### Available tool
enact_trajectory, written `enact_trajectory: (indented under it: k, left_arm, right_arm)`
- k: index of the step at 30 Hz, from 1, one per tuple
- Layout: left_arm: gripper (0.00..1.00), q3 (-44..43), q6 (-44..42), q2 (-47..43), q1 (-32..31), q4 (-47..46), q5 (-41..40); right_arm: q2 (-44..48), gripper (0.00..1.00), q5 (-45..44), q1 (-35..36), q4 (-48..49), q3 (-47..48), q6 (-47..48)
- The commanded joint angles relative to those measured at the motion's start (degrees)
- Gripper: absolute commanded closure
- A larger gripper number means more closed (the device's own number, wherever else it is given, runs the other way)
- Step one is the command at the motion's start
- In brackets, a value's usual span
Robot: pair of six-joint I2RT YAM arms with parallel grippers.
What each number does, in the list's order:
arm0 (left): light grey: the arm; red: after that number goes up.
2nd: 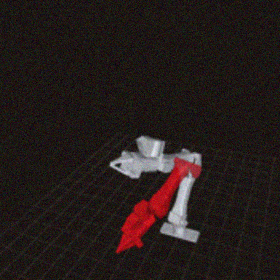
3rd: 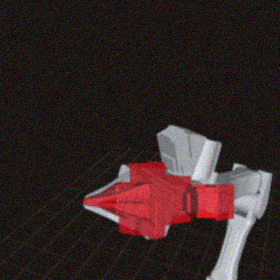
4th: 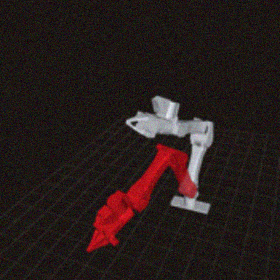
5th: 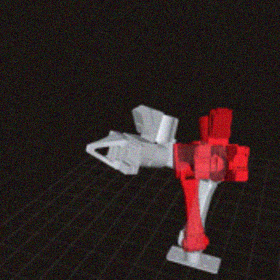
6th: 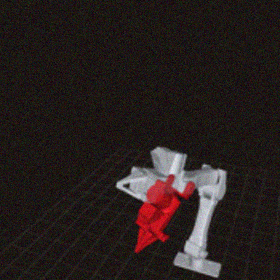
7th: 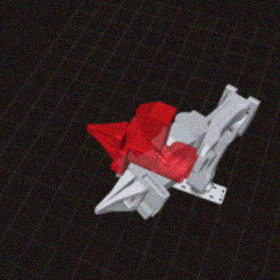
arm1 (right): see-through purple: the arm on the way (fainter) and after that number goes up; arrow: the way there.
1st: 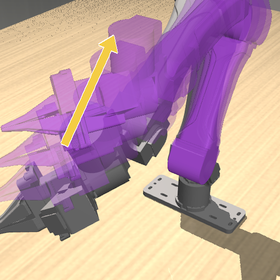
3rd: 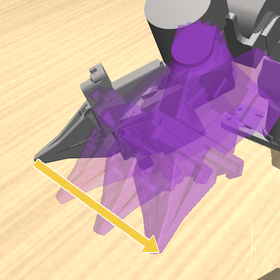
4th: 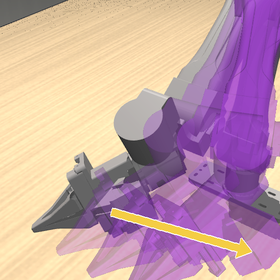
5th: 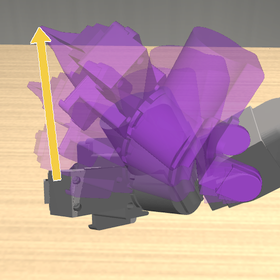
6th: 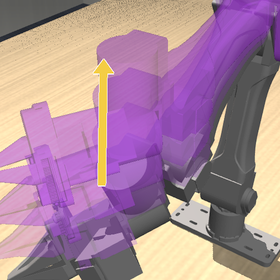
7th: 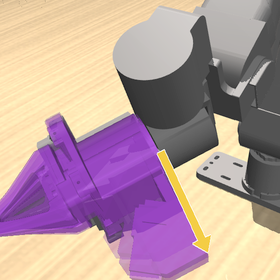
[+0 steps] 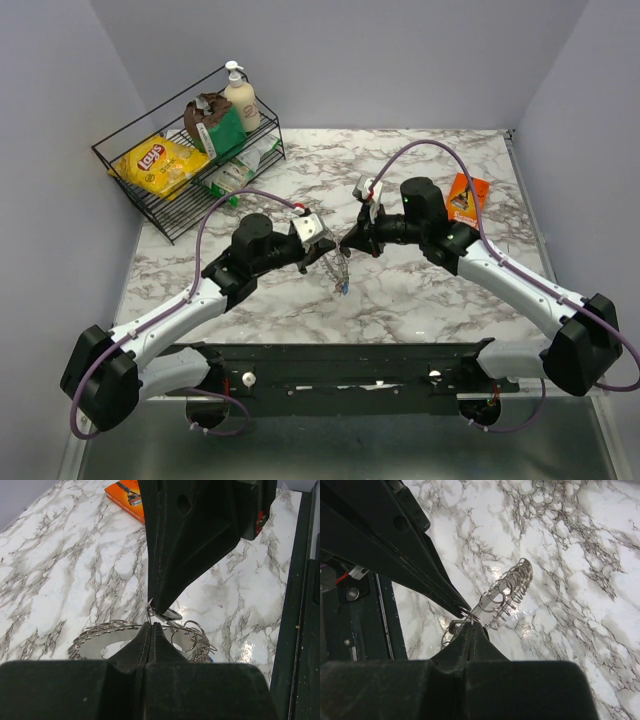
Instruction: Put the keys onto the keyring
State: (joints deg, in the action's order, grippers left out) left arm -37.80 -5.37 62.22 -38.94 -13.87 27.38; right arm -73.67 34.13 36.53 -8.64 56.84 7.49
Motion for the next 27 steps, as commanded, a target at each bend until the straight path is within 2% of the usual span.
enact_trajectory:
  k: [1,17,21,23,24,26,27]
  left_arm:
    - [1.0,-0.7,-0.35,-2.45,-0.35,-3.36,2.77]
    - [1.0,0.8,0.53,-3.77,-0.35,-7.05,3.83]
    - [1.0,1.33,0.44,-4.12,-0.35,-7.84,3.83]
    - [1.0,1.41,0.36,-4.03,-0.35,-7.84,3.74]
    - [1.0,1.41,0.44,-4.03,-0.26,-7.75,3.74]
    - [1.0,1.5,0.44,-3.86,-0.35,-7.67,3.56]
    - [1.0,1.59,0.44,-3.94,-0.35,-7.75,3.56]
  right_arm:
    - [-1.3,1.0,-2.66,0.12,1.26,-0.32,-0.45]
    - [-1.48,1.0,-0.29,0.03,1.44,-1.29,-0.02]
    - [-0.95,0.8,-0.73,0.12,1.35,-1.47,0.07]
    - [-0.6,0.73,-1.26,0.03,1.44,-1.64,-0.02]
    - [-0.42,0.66,-1.61,0.03,1.44,-1.82,-0.02]
    - [0.28,0.59,-2.66,0.03,1.53,-2.08,0.07]
    - [0.63,0.49,-2.84,0.12,1.7,-2.43,0.16]
